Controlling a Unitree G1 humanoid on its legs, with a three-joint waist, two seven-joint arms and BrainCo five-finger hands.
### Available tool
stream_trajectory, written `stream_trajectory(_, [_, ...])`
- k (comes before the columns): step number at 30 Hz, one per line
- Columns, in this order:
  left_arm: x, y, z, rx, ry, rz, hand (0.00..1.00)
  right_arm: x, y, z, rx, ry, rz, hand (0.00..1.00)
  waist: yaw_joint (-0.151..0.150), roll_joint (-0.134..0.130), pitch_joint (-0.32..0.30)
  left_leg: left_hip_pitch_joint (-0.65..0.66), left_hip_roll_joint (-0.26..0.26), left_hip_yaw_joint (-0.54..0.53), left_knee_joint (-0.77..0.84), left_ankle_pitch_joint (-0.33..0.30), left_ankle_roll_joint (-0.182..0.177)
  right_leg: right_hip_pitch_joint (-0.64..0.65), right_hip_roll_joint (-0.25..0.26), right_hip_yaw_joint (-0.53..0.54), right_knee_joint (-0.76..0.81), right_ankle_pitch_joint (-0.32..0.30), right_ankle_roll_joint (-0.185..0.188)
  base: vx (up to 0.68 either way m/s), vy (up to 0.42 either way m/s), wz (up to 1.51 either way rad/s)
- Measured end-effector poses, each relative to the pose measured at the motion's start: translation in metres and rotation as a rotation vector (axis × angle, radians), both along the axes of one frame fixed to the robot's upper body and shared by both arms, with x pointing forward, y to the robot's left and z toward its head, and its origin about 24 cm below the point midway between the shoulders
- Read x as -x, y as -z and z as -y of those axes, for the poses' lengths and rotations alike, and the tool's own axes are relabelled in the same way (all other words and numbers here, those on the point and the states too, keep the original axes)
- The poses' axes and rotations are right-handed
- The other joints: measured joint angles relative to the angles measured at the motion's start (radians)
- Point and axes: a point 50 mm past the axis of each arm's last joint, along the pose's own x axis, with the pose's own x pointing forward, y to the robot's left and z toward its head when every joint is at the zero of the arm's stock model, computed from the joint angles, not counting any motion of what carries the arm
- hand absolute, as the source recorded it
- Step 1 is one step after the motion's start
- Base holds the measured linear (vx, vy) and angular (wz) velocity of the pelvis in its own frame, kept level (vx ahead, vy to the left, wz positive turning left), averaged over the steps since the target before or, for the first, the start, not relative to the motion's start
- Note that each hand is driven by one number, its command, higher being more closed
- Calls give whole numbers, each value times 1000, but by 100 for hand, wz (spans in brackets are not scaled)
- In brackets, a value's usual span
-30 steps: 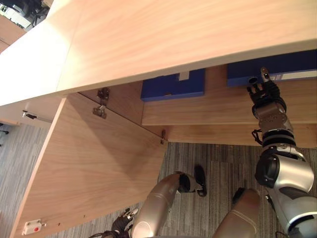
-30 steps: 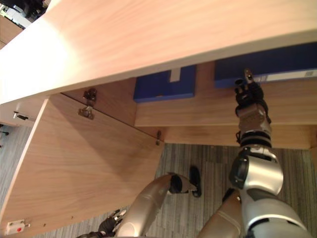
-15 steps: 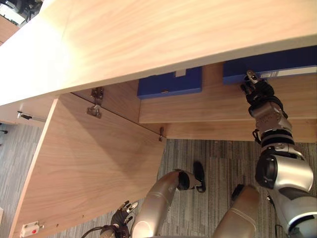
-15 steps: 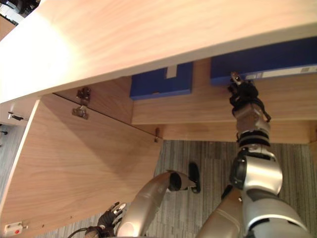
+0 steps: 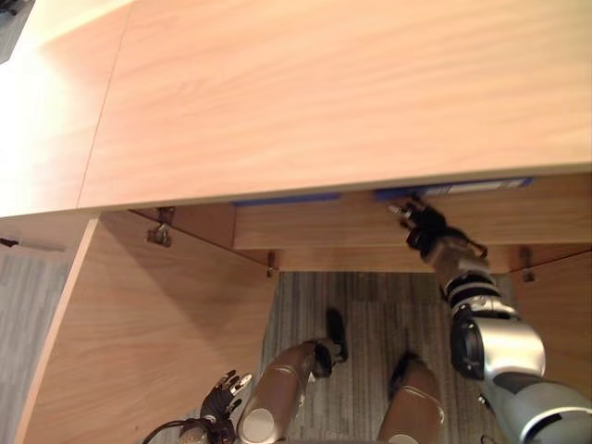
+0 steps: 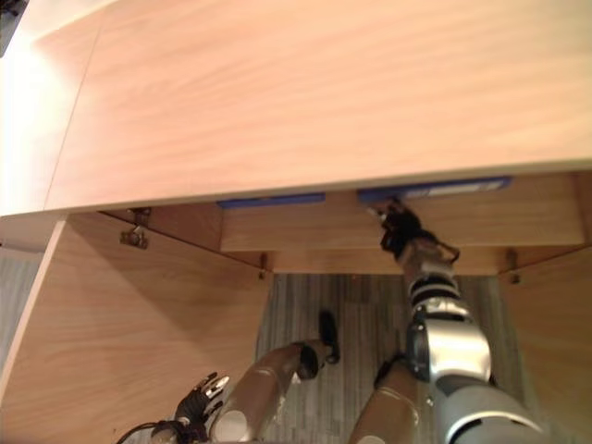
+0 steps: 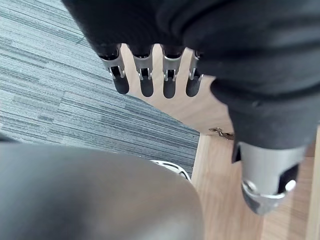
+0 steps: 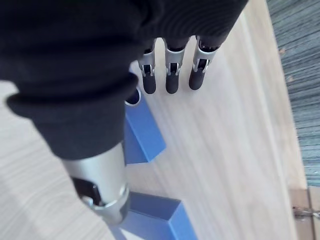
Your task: Walk over to the cabinet, pick up the folder, carry it to the office cabinet, place the folder inside the office cabinet, then close the office cabinet door
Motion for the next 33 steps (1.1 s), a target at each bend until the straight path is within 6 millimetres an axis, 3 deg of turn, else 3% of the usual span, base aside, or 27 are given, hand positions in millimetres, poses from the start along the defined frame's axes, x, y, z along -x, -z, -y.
stream_trajectory(2, [1, 0, -5, -7, -24, 0, 0, 18, 34, -12, 72, -57, -107, 0, -4, -33, -21, 55, 18, -10, -58, 20, -23, 64, 37, -23, -78, 22, -12, 173, -99, -13])
stream_trajectory(5, [0, -1, -9, -16, -49, 4, 0, 62, 95, -34, 64, -112, -288, 0, -15, -86, -61, 115, 59, -29, -109, 33, -42, 160, 100, -64, -194, 51, -31, 164, -127, -5])
stream_trajectory(9, [-2, -1, -2, -4, -72, 8, 0, 123, 148, -45, -34, -66, -463, 0, -22, -101, -77, 176, 97, -41, -94, 11, -77, 275, 146, -104, -292, 83, -34, 112, -94, -5])
stream_trajectory(11, [0, 0, 1, 2, -93, 1, 0, 157, 170, -54, -102, -30, -548, 0, -25, -99, -86, 181, 144, -43, 9, -52, -79, 329, 191, -89, -347, 104, -40, 48, -62, -37])
stream_trajectory(13, [2, 1, 1, 8, -127, -1, 0, 167, 177, -62, -152, -1, -569, 0, -25, -98, -91, 178, 169, -97, 104, -111, -78, 340, 220, -29, -353, 109, -44, -34, -24, -97])
stream_trajectory(14, [4, 3, 1, 0, -135, -15, 0, 169, 178, -67, -215, 59, -548, 0, -25, -91, -98, 180, 167, -189, 151, -153, -89, 335, 243, 31, -353, 117, -48, -38, 7, -137])
stream_trajectory(16, [12, 9, -1, -9, -173, -60, 0, 175, 181, -71, -276, 128, -529, 0, -24, -88, -129, 184, 147, -296, 183, -202, -122, 306, 264, 123, -351, 135, -41, -39, 114, -155])
stream_trajectory(17, [14, 14, 0, -11, -193, -90, 0, 187, 186, -69, -292, 174, -547, 0, -32, -90, -163, 188, 124, -339, 181, -220, -136, 289, 267, 166, -368, 155, -30, -25, 195, -124])
stream_trajectory(19, [11, 15, 1, -12, -198, -98, 0, 197, 190, -67, -294, 196, -566, 0, -51, -96, -178, 188, 115, -333, 174, -221, -134, 291, 264, 180, -394, 175, -20, -14, 159, -45])
stream_trajectory(22, [9, 17, -3, -37, -241, -111, 0, 214, 197, -72, -311, 222, -602, 0, -62, -126, -200, 241, 114, -227, 99, -208, -118, 290, 244, 235, -446, 237, -9, -42, 169, -79])
stream_trajectory(29, [9, 24, -4, -51, -286, -154, 0, 230, 202, -78, -370, 303, -600, 0, -69, -137, -204, 392, 126, 56, -41, -170, -93, 280, 244, 286, -517, 355, -22, -73, 76, -116])
stream_trajectory(31, [11, 25, -4, -57, -302, -155, 0, 228, 201, -76, -377, 332, -580, 0, -69, -138, -205, 413, 149, 139, -59, -163, -86, 260, 233, 192, -508, 358, -58, -123, -37, -115])
stream_trajectory(32, [11, 25, -4, -60, -305, -159, 0, 229, 201, -74, -390, 370, -570, 0, -68, -137, -203, 438, 162, 191, -74, -151, -81, 248, 194, 48, -458, 337, -83, -82, -58, -108])
stream_trajectory(33, [12, 26, -4, -64, -309, -162, 0, 230, 201, -74, -390, 380, -571, 0, -66, -138, -203, 456, 168, 215, -86, -144, -84, 250, 171, -22, -430, 326, -87, -20, -69, -122])
